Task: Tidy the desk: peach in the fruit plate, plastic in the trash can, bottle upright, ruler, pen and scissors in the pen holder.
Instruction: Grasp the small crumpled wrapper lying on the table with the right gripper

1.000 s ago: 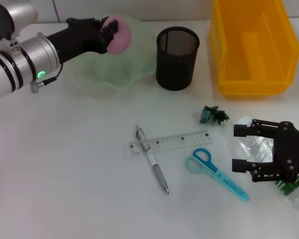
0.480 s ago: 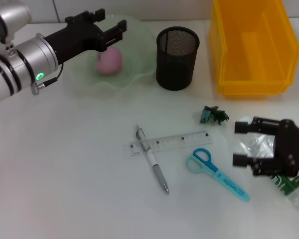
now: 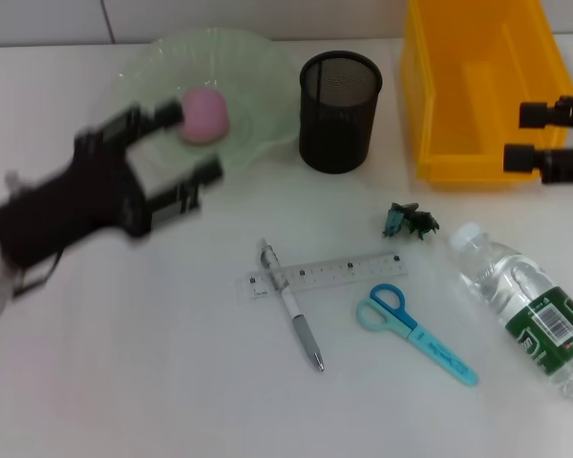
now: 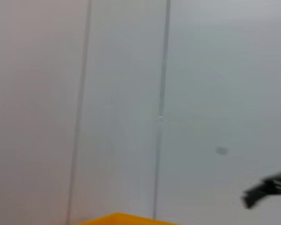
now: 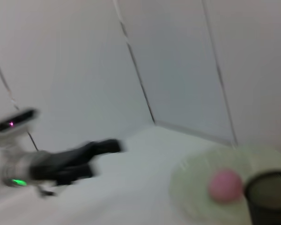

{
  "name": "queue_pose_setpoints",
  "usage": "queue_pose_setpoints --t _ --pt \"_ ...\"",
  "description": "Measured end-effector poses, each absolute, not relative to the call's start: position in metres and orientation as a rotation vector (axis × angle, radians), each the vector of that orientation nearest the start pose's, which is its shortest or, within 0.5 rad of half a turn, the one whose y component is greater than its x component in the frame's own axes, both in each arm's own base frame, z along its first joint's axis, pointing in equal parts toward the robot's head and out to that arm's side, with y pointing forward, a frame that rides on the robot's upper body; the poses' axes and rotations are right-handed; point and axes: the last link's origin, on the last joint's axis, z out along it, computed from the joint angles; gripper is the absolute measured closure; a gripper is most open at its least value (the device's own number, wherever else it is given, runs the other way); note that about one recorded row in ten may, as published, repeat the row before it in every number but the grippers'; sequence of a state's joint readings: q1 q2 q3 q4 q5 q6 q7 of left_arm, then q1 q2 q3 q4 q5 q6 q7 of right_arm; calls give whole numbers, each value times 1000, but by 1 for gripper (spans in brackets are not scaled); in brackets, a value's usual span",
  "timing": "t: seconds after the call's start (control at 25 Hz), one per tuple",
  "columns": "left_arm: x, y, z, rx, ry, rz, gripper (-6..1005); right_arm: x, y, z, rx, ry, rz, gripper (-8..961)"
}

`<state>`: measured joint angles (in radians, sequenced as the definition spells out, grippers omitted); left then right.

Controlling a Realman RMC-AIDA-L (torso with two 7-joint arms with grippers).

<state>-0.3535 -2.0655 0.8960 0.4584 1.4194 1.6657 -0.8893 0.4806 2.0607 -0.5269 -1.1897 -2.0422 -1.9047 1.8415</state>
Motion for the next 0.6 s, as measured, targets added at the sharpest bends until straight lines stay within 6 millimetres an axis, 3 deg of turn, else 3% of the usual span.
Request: queue_pose_setpoints --t 0.04,0.08,0.12,0.16,0.28,0.36,0.44,0.48,0.6 --pt "-274 273 0 -2426 -254 -1134 215 224 320 113 -2703 758 571 114" --pt "-276 266 -1 -2443 -243 -1128 215 203 334 117 -2708 839 366 114" --pt "-280 258 -4 -2474 -237 -1113 215 203 334 117 -2708 839 366 114" --pt "-282 252 -6 -2501 -238 -1101 215 192 341 118 -2690 892 253 114" --pt "-285 237 -19 -2617 -259 -1066 216 154 362 102 -2589 1017 -126 114" --pt "-286 235 -21 -2634 -265 -1058 217 146 366 95 -2572 1015 -197 114" --pt "-288 233 -24 -2662 -281 -1038 217 134 372 78 -2558 993 -311 114" --pt "-289 233 -26 -2673 -291 -1026 217 129 376 60 -2543 973 -405 114" --pt "-289 234 -27 -2675 -296 -1019 218 127 379 45 -2529 967 -473 114"
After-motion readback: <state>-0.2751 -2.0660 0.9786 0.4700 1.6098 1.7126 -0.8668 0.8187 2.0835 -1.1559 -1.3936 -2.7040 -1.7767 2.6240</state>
